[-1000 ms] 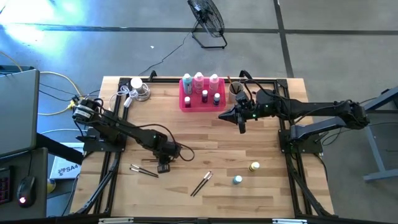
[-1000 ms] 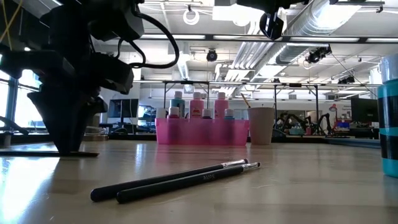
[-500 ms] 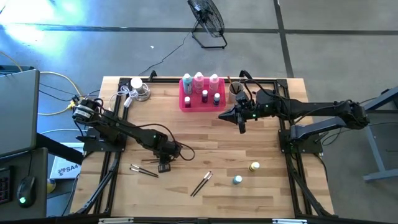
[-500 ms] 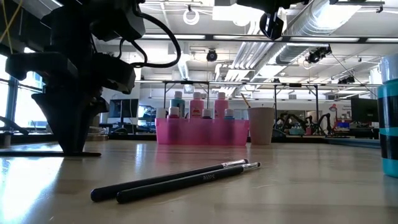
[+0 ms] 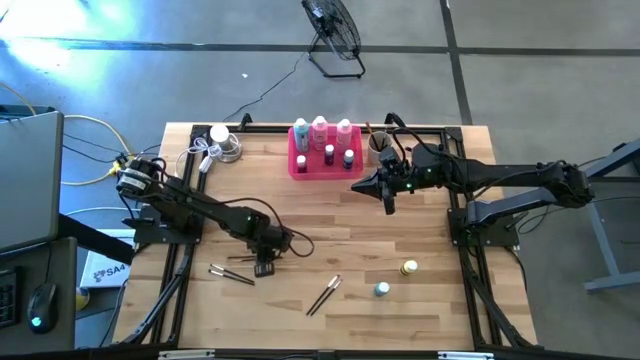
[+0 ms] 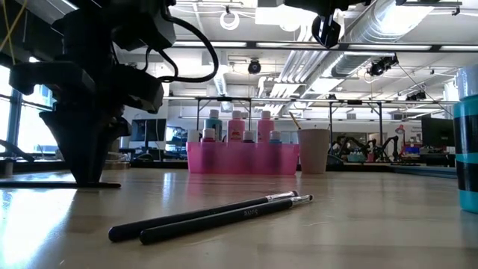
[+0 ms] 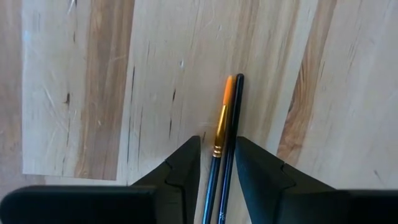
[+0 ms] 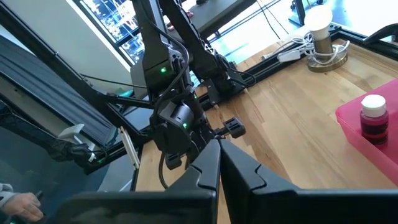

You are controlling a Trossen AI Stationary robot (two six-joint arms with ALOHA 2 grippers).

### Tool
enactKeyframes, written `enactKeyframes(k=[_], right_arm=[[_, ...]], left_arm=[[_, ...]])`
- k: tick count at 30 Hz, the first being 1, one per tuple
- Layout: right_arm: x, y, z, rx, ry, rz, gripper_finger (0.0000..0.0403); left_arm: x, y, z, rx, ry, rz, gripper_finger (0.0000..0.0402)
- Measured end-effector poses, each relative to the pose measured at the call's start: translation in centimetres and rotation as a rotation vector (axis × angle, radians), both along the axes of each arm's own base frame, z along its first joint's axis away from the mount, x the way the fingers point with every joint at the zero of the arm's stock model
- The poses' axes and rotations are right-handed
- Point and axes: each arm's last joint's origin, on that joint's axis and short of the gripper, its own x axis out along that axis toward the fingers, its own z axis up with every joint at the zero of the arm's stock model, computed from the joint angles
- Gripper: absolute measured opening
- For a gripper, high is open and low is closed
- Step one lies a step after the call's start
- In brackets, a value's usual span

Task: Pick & Place Paint Supplies
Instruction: Put the orange paintbrush into the white cup

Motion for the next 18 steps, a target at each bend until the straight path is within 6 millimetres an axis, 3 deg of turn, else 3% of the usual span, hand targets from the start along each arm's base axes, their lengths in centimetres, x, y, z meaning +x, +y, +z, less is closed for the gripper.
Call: enactKeyframes(k=[18], right_arm=[[0.0,0.0,0.0,-0.010,0.001,0.002,0.0003]], left_arm=[[1.0,-0.3,1.4,0.013,-0.043,-0.077,0.0100]])
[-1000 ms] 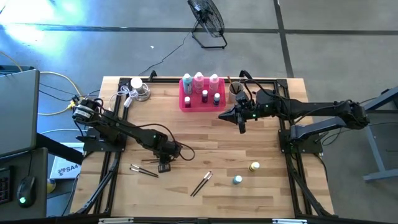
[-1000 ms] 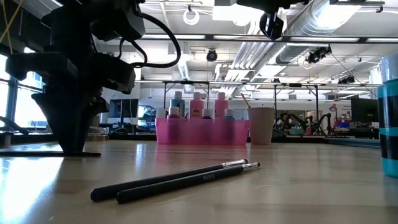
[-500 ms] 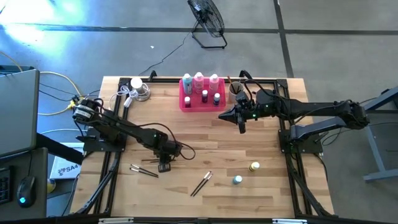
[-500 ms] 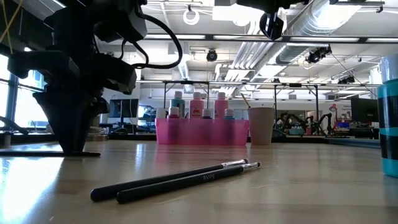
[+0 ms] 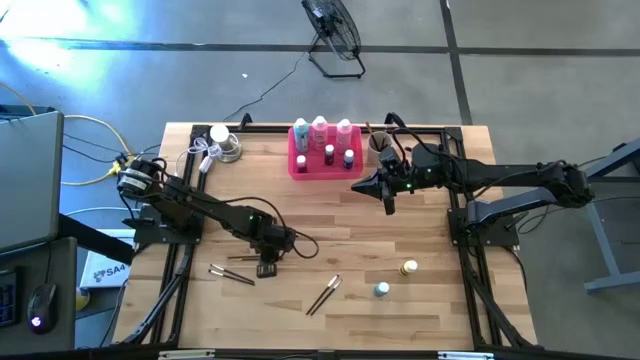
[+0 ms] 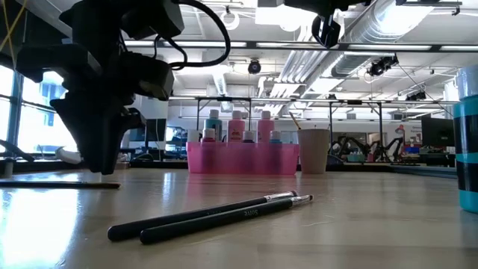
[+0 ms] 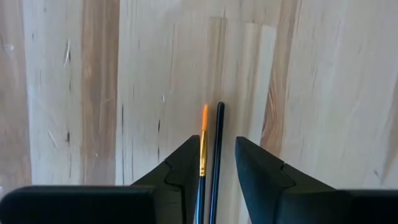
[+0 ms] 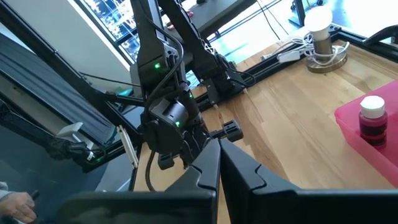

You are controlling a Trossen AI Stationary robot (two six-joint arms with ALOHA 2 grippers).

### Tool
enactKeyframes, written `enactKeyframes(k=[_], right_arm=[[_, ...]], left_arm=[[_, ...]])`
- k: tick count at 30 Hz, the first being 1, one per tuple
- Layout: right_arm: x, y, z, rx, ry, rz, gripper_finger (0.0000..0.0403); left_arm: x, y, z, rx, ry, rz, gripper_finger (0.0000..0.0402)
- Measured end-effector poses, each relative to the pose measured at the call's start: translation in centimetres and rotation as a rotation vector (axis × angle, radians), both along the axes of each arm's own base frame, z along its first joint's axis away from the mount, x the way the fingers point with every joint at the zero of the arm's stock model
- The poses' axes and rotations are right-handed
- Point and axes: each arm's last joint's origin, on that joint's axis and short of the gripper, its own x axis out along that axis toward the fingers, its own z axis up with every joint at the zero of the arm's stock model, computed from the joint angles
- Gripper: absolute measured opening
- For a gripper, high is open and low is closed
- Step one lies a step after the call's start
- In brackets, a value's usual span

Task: Pick & Place Paint Supplies
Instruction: Put the orange paintbrush into the white cup

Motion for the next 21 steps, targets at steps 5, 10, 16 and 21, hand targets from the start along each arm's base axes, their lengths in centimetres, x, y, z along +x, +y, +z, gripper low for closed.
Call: enactKeyframes(k=[5,10,16,21], right_arm=[[0.0,0.0,0.0,-0.022,-0.001,0.005,0.0003],[0.0,0.0,0.0,-0.023,-0.002,0.005,0.0003],[0.0,0.0,0.0,-0.023,-0.002,0.005,0.0003],[0.0,-0.1,0.0,-0.023,-0.003,0.000,0.0003]], left_arm=[[0.0,0.0,0.0,0.001,0.003,0.000,0.0100],[-0.3,0.1,-0.1,0.011,0.030,-0.007,0.0100],[-1.0,0.5,-0.3,0.039,0.100,-0.043,0.0100],[-0.6,1.4,-0.2,0.028,0.087,-0.008,0.0100]])
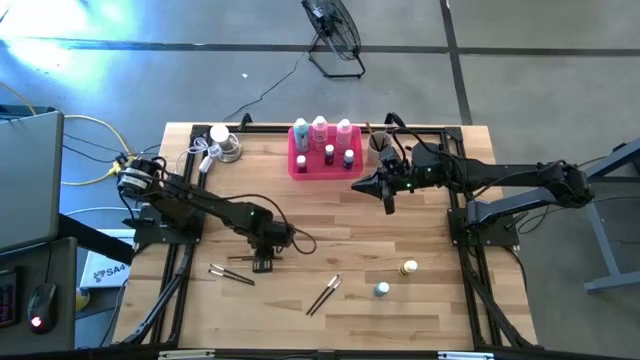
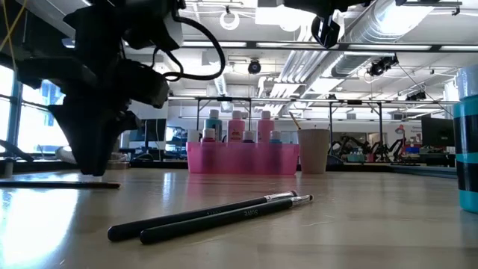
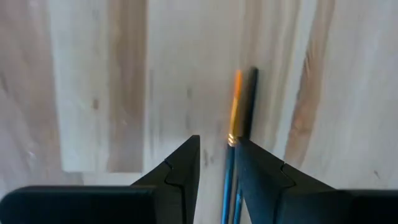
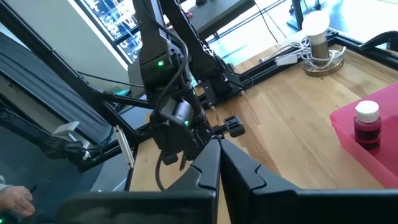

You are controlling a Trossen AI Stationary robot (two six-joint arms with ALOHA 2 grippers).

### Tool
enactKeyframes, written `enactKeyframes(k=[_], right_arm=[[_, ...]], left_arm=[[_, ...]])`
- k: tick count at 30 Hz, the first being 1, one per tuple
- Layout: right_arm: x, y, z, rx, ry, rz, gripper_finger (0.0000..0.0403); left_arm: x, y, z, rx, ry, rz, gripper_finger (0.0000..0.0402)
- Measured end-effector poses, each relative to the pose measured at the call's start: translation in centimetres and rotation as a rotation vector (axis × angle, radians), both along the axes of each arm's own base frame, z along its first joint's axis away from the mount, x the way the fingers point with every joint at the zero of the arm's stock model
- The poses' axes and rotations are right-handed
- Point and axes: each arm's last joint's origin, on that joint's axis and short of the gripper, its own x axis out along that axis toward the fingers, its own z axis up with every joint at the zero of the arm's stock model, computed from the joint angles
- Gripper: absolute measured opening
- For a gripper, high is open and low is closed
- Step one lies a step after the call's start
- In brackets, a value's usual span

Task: Pick & Place Paint Supplies
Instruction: Put the orange paintbrush into the white cup

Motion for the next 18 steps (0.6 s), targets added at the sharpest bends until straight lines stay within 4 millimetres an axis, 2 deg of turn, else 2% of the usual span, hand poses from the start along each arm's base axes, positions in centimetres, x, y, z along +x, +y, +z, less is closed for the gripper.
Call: enactKeyframes(k=[6,18], right_arm=[[0.00,0.00,0.00,0.000,0.000,0.000,0.0003],[0.01,-0.06,0.00,0.003,0.001,-0.028,0.0003]], left_arm=[[0.21,0.97,0.02,-0.002,-0.003,0.036,0.0100],[0.96,0.94,0.22,0.032,-0.089,0.071,0.0100]])
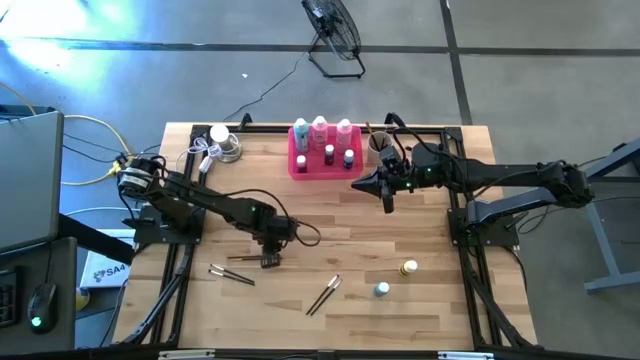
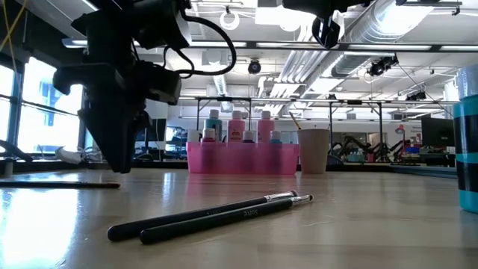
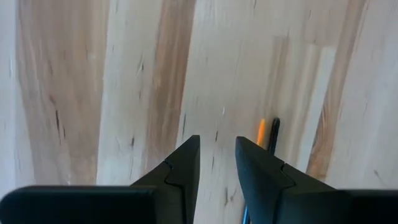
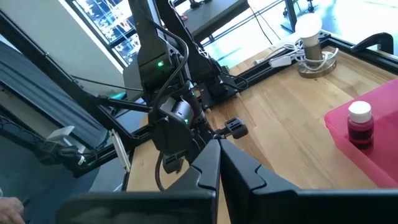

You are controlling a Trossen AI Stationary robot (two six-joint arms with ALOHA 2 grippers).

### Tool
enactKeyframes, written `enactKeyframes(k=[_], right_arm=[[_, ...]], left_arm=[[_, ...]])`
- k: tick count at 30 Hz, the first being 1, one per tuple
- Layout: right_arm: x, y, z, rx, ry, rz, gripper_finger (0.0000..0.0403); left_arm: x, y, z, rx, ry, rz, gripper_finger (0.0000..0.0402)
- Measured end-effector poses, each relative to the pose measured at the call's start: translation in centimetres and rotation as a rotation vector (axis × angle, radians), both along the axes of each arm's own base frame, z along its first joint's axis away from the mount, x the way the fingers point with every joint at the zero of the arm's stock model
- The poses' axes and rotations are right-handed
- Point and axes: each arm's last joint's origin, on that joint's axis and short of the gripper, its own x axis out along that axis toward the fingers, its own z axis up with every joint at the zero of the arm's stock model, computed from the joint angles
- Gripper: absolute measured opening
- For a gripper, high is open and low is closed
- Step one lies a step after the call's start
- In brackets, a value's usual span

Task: Pick & Place Paint Supplies
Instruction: Put the orange paintbrush into the white cup

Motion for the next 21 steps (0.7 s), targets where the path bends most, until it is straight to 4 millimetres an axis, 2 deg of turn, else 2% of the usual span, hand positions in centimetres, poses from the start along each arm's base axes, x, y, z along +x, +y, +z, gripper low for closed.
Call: enactKeyframes(k=[16,21], right_arm=[[0.00,0.00,0.00,-0.001,0.000,-0.001,0.0003],[0.00,-0.16,0.00,-0.013,0.001,-0.054,0.0003]], left_arm=[[-0.10,0.18,-0.04,0.045,0.007,0.052,0.0100],[-0.30,0.18,-0.10,0.038,0.030,0.042,0.0100]])
